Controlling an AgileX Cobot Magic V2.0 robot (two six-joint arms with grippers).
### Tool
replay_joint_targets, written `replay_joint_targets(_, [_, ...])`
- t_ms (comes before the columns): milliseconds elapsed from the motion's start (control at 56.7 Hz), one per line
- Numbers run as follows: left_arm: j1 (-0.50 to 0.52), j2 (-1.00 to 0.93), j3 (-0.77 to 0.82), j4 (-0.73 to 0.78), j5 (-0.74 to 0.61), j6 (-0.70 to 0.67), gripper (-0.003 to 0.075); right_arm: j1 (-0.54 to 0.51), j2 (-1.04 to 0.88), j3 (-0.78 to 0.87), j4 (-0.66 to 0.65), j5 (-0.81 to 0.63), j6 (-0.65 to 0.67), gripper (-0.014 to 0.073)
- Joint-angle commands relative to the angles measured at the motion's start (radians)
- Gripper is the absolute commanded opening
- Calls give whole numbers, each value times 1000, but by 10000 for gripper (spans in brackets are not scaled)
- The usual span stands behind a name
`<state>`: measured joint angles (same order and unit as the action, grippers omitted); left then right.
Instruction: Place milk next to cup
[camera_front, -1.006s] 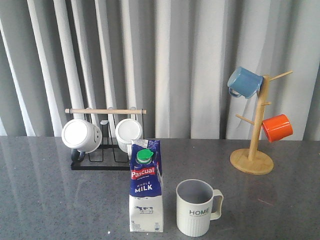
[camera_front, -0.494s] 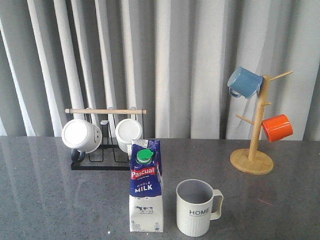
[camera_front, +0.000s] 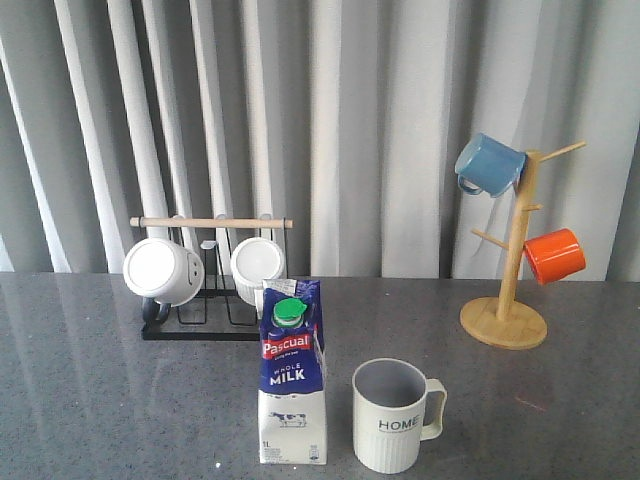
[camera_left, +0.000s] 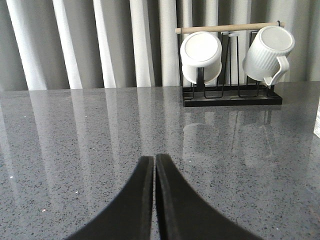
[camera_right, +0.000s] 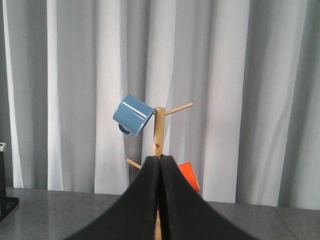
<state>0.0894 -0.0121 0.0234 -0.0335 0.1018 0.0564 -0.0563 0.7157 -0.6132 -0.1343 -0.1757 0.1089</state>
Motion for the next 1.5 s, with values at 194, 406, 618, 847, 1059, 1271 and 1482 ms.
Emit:
replay_joint_targets(194, [5, -12, -27, -8, -80, 0, -6, -7, -151, 99, 77, 22, -7, -8])
replay_joint_targets(406, [5, -12, -27, -8, -80, 0, -6, -7, -461, 408, 94, 91, -15, -8])
replay_joint_targets(618, [5, -12, -27, -8, -80, 0, -6, -7, -674, 608, 94, 109, -25, -8])
replay_joint_targets(847, [5, -12, -27, -8, -80, 0, -6, -1, -742, 652, 104, 151, -25, -8])
replay_joint_targets(1059, [5, -12, -27, -8, -80, 0, -6, 23, -742, 652, 82, 148, -32, -8])
replay_joint_targets(1271, [5, -12, -27, -8, -80, 0, -6, 22, -742, 652, 82, 148, -32, -8])
replay_joint_targets(1482, [5, -12, -27, -8, -80, 0, -6, 22, -742, 652, 82, 148, -32, -8])
